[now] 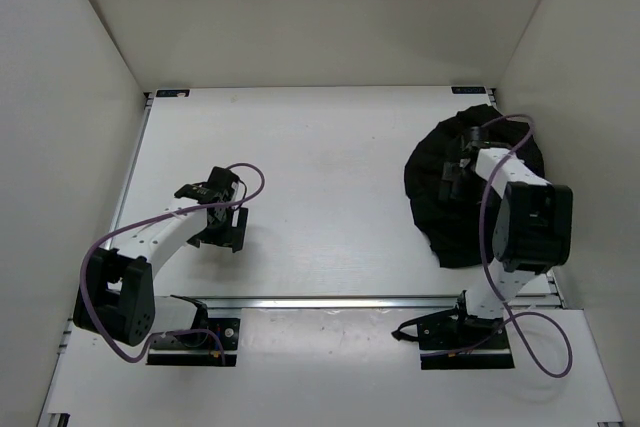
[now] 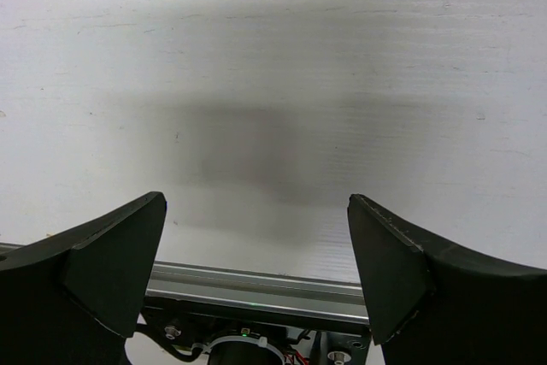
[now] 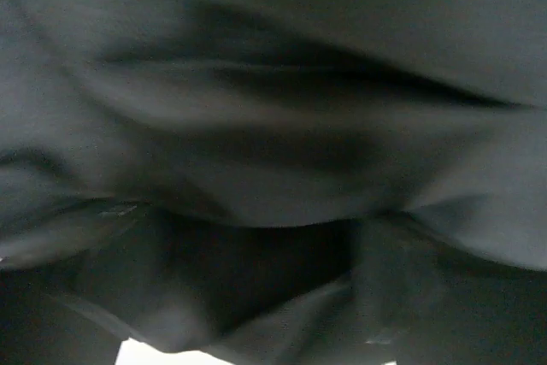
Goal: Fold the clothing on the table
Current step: Move the skirt to the center of the board
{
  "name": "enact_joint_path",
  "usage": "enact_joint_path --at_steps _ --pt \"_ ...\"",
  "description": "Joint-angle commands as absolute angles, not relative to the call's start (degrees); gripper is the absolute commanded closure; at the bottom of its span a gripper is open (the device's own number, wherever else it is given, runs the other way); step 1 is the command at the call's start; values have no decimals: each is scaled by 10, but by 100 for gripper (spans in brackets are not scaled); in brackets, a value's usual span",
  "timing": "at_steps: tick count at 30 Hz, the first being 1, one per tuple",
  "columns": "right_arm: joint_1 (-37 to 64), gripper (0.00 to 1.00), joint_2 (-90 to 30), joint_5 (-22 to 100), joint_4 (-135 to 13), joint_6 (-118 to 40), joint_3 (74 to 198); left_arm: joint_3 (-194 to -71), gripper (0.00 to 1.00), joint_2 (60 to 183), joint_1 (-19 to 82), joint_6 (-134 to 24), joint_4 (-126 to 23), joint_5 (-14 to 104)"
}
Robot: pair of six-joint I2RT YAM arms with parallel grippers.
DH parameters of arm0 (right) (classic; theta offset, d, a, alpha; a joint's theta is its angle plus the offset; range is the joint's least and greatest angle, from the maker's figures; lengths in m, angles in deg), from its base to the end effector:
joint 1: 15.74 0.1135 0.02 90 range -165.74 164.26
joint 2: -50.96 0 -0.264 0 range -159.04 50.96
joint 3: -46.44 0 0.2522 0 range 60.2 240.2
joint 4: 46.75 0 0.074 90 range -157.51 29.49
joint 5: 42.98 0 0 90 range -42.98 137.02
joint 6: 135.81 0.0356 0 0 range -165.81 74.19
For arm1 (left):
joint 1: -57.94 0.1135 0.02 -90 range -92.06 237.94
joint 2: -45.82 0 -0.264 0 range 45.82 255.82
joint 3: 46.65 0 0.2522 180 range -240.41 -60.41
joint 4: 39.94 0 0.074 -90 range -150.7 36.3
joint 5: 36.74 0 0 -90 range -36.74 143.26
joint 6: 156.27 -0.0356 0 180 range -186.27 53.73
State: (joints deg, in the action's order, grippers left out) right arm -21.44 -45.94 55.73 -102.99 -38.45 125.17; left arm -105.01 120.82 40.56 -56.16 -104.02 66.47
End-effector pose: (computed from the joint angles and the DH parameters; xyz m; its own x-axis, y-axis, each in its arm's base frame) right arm 0.3186 -0.0372 0.1918 -0.9328 0.2204 -0.2852 0.2603 0.9592 -0.1102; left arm 0.2036 -0.0552 0.1890 -0.9721 0.1252 -0.1983 0.0863 0.9773 0.1937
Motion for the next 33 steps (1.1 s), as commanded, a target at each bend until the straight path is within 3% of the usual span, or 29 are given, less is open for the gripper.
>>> enact_joint_path --at_steps 1,2,3,9,10,12,13,15,16,17,18,20,22,24,26,27,29,30,31,32,33 --pt "-175 63 -448 451 -1024 -367 1272 -1054 1 1195 419 -565 -1031 659" --pt "-169 91 -428 425 -1015 -360 1272 -1050 1 1196 422 -564 -1031 659" --pt "-159 99 -419 360 -1002 -353 1273 -1052 1 1194 424 -565 -1031 657" --pt "-90 100 -361 146 -962 -310 1340 -1053 1 1197 419 -570 -1032 646" --pt "-67 100 -357 165 -975 -310 1382 -1052 2 1197 423 -579 -1033 634" --pt "-3 100 -364 361 -1028 -304 1460 -1052 2 1202 427 -584 -1029 625" --pt "2 88 -372 441 -1061 -307 1484 -1051 1 1205 420 -584 -1031 622" --pt "-37 53 -375 501 -1085 -306 1442 -1051 19 1203 419 -583 -1027 624" --pt "-82 45 -375 501 -1080 -310 1425 -1051 33 1202 419 -581 -1030 624" --pt "-131 31 -369 504 -1081 -306 1385 -1049 37 1200 423 -581 -1030 627" --pt "-154 22 -361 515 -1058 -301 1344 -1051 35 1198 428 -580 -1030 630" --pt "-217 0 -339 536 -1007 -298 1278 -1054 15 1198 422 -579 -1033 627" --pt "-274 1 -324 544 -951 -315 1223 -1052 4 1200 413 -582 -1030 628" --pt "-300 1 -344 563 -928 -316 1193 -1050 7 1204 409 -581 -1028 628" --pt "-310 1 -387 570 -928 -321 1194 -1052 18 1205 412 -583 -1031 626" --pt "-314 1 -417 567 -928 -322 1198 -1051 33 1206 416 -584 -1030 627" --pt "-303 0 -461 549 -929 -324 1202 -1051 43 1203 412 -581 -1033 624" --pt "-297 7 -483 514 -941 -330 1214 -1052 44 1202 414 -584 -1029 624" --pt "-282 27 -495 461 -948 -330 1229 -1052 53 1200 411 -585 -1030 627" --pt "-265 81 -498 401 -944 -333 1231 -1053 64 1198 412 -584 -1029 625" --pt "-252 100 -492 379 -938 -324 1231 -1051 72 1197 414 -584 -1029 621"
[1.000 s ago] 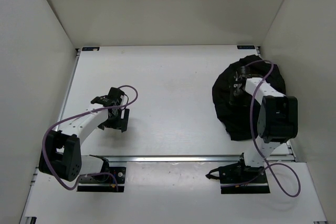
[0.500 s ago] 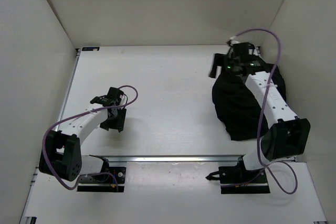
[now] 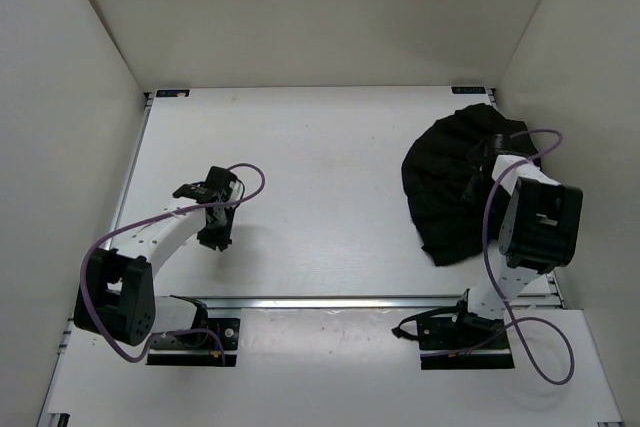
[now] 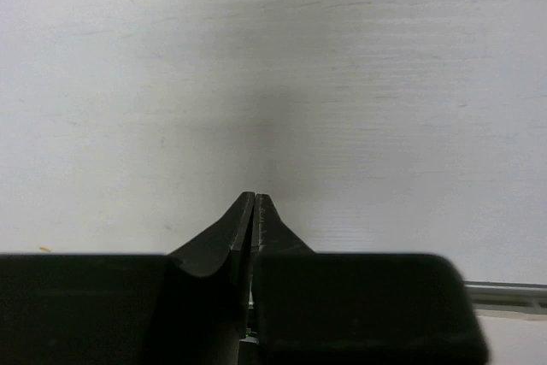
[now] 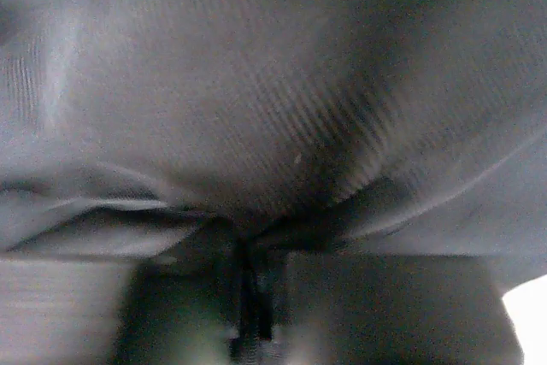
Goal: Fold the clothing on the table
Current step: Move the skirt to the center of the board
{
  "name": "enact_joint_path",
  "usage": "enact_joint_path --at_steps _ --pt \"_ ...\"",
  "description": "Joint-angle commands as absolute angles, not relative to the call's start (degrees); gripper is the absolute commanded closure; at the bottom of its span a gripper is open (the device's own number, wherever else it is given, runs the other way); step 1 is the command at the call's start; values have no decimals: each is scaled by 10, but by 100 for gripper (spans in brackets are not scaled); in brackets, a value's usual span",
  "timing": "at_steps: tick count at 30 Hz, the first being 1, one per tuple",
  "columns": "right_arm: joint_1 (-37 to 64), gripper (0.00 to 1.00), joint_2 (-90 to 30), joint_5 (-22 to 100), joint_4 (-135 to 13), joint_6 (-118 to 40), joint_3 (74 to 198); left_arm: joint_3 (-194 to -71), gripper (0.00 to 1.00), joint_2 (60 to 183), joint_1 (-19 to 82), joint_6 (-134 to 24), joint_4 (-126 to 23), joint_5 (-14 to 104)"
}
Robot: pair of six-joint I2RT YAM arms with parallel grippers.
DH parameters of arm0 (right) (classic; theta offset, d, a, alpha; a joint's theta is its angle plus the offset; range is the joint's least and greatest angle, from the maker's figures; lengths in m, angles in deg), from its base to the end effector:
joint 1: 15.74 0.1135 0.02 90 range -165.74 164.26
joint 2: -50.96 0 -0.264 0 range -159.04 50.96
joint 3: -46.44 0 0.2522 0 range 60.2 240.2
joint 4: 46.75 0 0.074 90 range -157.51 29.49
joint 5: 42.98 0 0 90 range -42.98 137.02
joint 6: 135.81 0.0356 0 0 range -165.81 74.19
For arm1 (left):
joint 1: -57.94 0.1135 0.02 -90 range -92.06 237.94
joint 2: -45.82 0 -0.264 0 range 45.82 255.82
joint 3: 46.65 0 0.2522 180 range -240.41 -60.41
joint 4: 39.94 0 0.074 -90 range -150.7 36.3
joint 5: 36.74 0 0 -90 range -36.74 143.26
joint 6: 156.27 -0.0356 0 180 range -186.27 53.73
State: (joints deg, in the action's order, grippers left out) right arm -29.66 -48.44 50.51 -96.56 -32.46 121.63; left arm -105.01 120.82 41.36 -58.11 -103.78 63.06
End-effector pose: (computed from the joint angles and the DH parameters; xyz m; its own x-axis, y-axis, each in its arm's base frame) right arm 0.3133 -0.0799 0.1652 -0.8487 0.4478 -0.2814 0.4649 0.8853 0.0066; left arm 0.2043 -0.0545 0.1887 -0.9717 0.1434 -0.1875 0.1175 0.9828 0.1427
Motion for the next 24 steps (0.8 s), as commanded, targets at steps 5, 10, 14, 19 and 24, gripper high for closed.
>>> enact_joint_path --at_steps 5,10,14,19,24 --pt "-62 100 -407 279 -916 -286 1305 -1055 100 1189 421 -577 -1033 633" --pt "84 100 -361 347 -887 -181 1355 -1064 100 1168 443 -567 -1038 653" --pt "189 66 -361 399 -863 -130 1329 -1108 85 1159 458 -557 -1054 654" --pt "249 24 -425 432 -926 -168 1396 -1188 57 1167 460 -553 -1091 654" --pt "200 16 -398 453 -952 -215 1357 -1190 50 1153 452 -541 -1112 625"
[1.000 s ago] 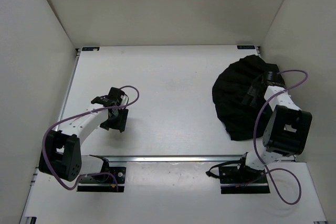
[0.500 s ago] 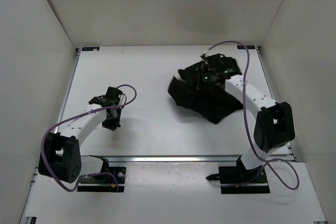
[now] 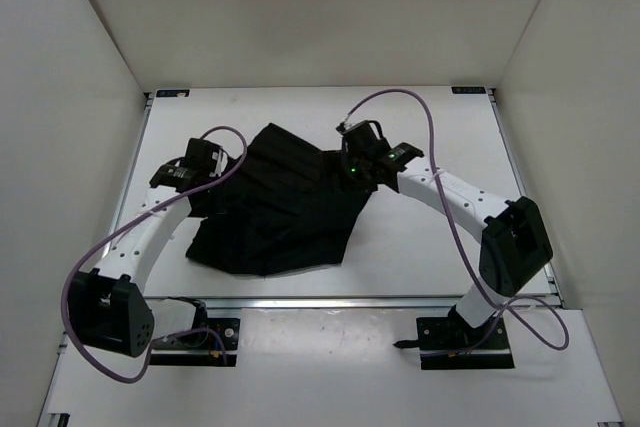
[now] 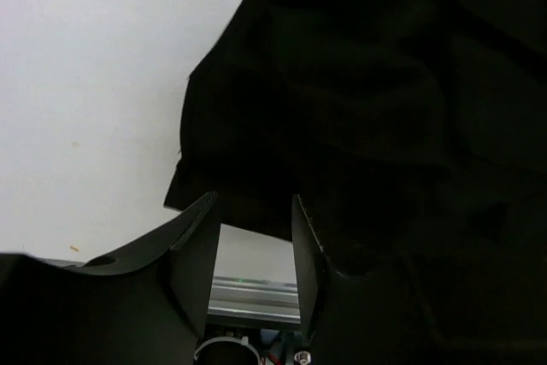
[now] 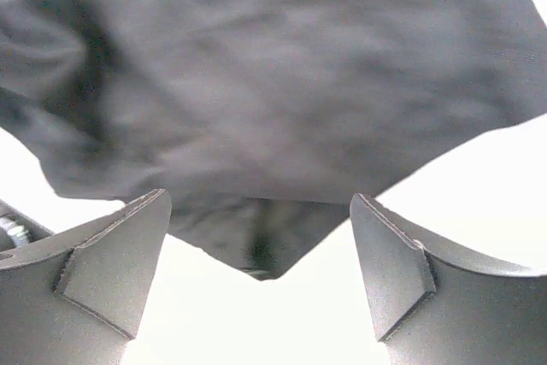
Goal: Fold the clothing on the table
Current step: Move the skirt to the center of the board
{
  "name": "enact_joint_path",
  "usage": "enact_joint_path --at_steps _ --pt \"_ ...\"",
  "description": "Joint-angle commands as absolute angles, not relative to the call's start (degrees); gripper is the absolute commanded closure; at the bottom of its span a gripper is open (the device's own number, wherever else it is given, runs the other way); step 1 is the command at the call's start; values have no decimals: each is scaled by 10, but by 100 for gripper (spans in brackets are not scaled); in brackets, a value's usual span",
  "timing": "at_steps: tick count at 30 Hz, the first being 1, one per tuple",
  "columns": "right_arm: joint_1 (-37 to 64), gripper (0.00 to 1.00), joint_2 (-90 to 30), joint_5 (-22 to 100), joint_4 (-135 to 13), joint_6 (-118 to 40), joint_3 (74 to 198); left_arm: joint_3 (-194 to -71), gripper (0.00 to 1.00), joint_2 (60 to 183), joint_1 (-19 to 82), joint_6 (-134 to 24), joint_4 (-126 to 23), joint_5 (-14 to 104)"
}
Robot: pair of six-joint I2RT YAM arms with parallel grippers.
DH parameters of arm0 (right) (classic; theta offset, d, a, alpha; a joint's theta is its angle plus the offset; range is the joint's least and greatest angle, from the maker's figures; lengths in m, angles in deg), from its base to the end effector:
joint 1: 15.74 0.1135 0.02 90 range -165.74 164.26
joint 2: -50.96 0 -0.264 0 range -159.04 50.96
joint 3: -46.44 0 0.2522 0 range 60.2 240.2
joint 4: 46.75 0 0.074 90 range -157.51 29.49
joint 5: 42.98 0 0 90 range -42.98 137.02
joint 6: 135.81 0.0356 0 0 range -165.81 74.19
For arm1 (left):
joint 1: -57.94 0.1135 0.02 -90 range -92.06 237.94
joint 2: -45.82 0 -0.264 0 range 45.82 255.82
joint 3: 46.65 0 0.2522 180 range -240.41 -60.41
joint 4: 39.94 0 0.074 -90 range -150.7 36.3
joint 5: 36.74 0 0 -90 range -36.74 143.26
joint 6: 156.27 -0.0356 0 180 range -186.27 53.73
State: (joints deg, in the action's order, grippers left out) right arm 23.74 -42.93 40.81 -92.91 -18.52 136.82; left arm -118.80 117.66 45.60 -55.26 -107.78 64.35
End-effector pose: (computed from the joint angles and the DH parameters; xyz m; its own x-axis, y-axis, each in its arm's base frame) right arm 0.2758 0.2321 0.2781 -0.8375 -0.0993 -0.5373 -0.3400 0.8646 0.3700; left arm 0.2277 -0.0428 0.2650 -0.9125 0.0078 -0.4091 -0.0370 0.9941 0.1015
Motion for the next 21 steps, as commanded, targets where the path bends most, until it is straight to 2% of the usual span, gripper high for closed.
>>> enact_joint_path --at_steps 1,6,8,10,13,16,21 --pt "187 17 -389 450 -946 -241 1336 -1178 50 1142 450 -539 -1115 627" --pt "128 25 -389 389 -905 -373 1291 -1153 49 1087 472 -491 -1134 610" --pt "133 28 -408 376 -906 -422 1293 -1141 50 1062 467 -469 -1127 542" --pt "153 29 -419 325 -906 -453 1300 -1103 52 1052 409 -414 -1098 455" --pt "214 35 -393 299 -894 -503 1281 -1048 55 1024 364 -338 -1028 417" --pt "297 32 -373 318 -878 -544 1249 -1008 57 996 424 -313 -990 360" --pt "364 22 -359 334 -816 -596 1192 -1054 56 958 468 -295 -1017 410"
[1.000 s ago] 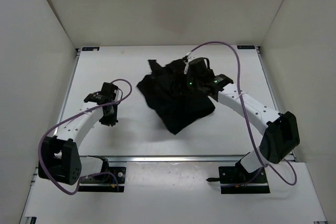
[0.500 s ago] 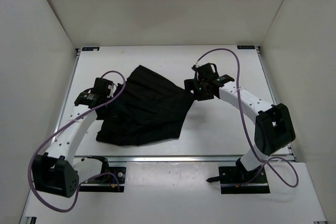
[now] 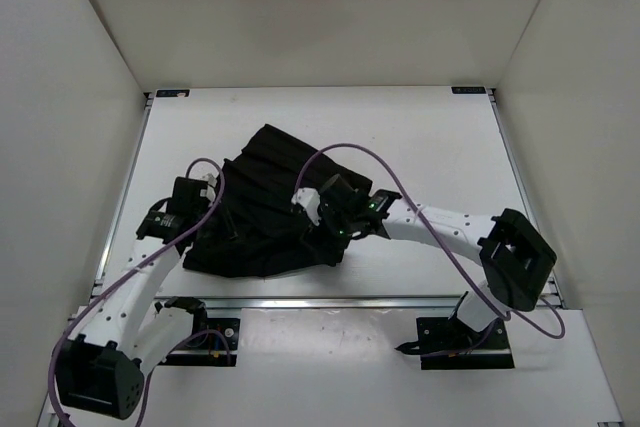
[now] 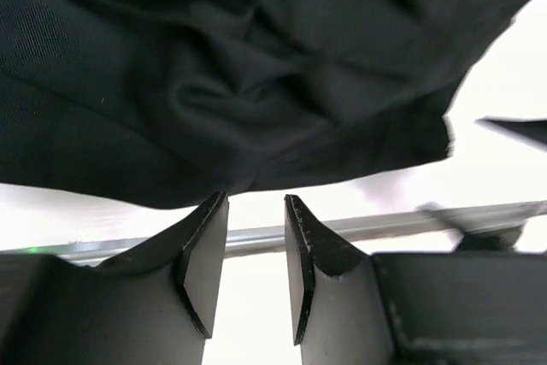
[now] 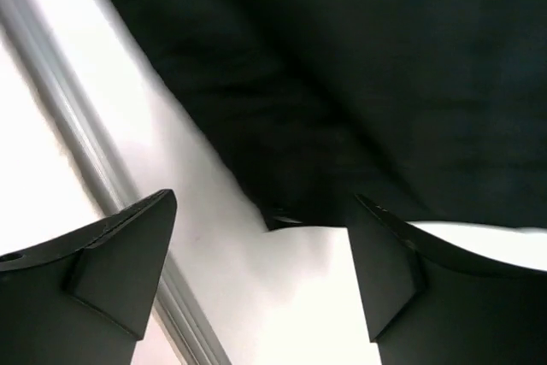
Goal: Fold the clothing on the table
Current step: Move the skirt to the center of the board, then flatten the skirt out
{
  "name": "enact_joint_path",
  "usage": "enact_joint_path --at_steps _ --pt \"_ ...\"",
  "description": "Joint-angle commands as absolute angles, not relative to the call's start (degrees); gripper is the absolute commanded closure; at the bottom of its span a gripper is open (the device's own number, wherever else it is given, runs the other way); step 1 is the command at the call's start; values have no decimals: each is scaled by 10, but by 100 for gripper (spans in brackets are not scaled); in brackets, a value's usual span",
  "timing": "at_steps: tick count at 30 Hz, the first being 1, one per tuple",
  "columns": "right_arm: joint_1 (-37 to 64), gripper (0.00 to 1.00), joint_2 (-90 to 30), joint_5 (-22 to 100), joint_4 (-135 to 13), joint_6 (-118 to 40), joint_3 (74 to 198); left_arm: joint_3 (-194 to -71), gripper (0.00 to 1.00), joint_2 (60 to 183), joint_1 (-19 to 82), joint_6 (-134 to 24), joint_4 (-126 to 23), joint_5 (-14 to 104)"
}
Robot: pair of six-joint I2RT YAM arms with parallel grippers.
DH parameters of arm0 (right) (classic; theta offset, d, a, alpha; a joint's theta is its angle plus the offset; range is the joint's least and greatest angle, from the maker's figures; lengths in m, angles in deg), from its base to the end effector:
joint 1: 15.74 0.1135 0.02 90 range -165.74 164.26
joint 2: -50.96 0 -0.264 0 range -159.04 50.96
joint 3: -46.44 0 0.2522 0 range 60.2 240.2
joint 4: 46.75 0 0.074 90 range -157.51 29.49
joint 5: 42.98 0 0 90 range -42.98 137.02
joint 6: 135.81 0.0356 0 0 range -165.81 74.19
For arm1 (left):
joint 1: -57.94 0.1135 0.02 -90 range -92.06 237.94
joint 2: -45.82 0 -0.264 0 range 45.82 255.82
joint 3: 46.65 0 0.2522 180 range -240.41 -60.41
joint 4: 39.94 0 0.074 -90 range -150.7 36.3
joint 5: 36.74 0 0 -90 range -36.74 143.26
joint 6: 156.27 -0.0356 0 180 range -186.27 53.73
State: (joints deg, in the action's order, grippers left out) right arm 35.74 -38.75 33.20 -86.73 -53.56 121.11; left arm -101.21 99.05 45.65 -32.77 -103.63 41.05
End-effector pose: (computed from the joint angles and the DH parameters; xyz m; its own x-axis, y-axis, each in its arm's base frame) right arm 0.1954 0.2592 0.2231 -0.3917 -0.7023 -0.5944 -0.9061 0.4066 0.1166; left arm 0.1592 -0.0424 0.2345 -0.8895 -0.3583 -0.2834 -0.2243 0.8830 -0.4123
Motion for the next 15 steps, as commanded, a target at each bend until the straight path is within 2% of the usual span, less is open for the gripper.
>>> enact_joint_path --at_steps 1,6,13,15 --pt "370 21 -358 331 -811 -600 1190 -1065 56 957 463 -297 -1021 421" --pt "395 16 -360 337 -752 -657 1144 -1076 55 942 480 -287 -1030 431" --pt "430 12 -418 417 -692 -691 1139 -1127 56 933 488 -287 -1046 461" --pt "443 24 -434 416 -696 -711 1151 -1146 55 928 488 -293 -1055 485"
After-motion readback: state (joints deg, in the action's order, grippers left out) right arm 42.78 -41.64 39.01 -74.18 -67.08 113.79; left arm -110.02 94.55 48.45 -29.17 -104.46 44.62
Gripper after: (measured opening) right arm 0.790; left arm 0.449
